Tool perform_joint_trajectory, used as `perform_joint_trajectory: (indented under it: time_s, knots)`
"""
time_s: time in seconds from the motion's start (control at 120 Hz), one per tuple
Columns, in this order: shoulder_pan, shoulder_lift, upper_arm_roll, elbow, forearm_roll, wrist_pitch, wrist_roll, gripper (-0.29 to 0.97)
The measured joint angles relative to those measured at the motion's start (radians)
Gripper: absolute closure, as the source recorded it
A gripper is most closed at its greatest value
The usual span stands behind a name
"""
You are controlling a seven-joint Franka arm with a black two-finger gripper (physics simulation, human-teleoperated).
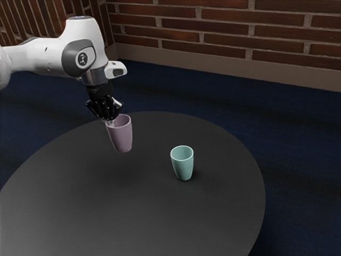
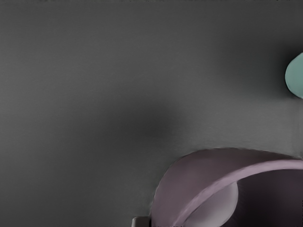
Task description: Place the left cup onto the right cup
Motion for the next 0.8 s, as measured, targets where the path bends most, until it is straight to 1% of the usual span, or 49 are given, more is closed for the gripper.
perform_joint_trajectory:
  time_s: [0.342,0.8]
  knots:
    - [-0.069,0.023,-0.001,0.054,0.000,-0.023,0.000,0.79]
    - [-0.143,0.144,-0.005,0.213,-0.002,-0.044,0.001,0.79]
